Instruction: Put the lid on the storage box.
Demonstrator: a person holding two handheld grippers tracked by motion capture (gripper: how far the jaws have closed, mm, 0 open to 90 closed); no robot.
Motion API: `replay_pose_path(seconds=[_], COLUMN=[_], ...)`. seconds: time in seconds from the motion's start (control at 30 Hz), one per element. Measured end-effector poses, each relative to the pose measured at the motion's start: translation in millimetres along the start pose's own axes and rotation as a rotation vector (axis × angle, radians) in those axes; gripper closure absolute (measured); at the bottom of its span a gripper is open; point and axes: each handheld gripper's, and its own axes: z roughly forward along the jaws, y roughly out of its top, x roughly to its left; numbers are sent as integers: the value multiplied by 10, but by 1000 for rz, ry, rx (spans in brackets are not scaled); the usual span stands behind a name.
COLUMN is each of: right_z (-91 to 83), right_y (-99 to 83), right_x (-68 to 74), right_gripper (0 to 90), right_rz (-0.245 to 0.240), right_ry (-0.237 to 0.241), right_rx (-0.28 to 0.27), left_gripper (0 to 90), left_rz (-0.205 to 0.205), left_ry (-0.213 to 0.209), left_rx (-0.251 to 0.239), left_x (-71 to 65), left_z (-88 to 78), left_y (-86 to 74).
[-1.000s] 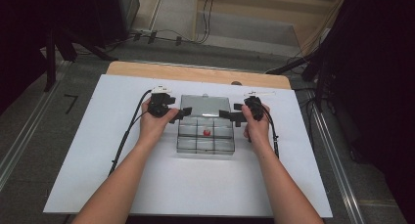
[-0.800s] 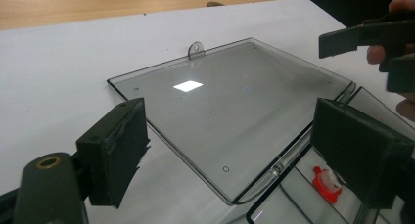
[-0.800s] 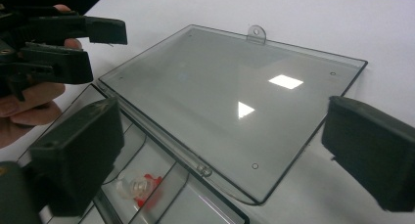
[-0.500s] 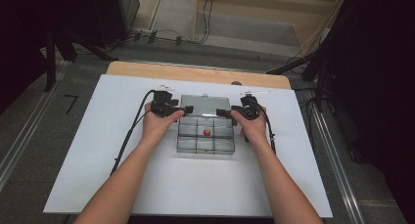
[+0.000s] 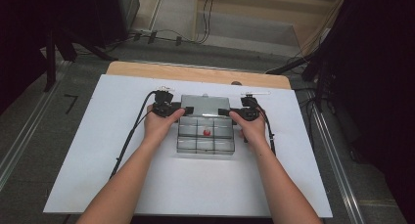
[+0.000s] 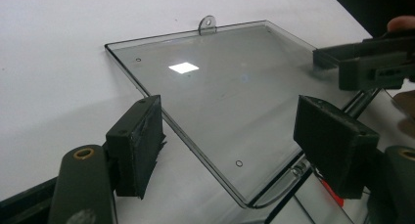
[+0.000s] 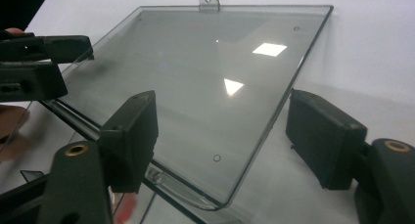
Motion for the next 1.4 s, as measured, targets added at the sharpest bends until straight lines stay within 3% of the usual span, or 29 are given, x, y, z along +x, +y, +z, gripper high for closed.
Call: replay_pose_path(seconds=[0.17,0.33,0.47,0.67,0.83,1.0,1.4], right_z=[33,46,69,52,15,-12,-121], right_y=[-8,-10,-17,-19,-18,-15,-23], right_x=[0,-14,-31,-39,-67,-37,39], right_gripper=[281,291,302,336,400,421,508], right_rz=[14,44,78,86,72,51,-54], right_ry=[17,37,83,87,97,79,41], right_rx=[1,6,23,21,2,-13,-80], left_gripper=[260,297,298,305,358,389,502], left_rz=[16,-8,-27,-52,-78,-63,-3], left_ry=[32,36,29,16,-16,-7,-7], left_rx=[21,26,31,35,34,32,-9], left_x=[-25,-11,6,25,40,3,-62], left_z=[24,26,27,27,25,16,-55], left_y=[-8,-5,-6,-8,-1,27,57])
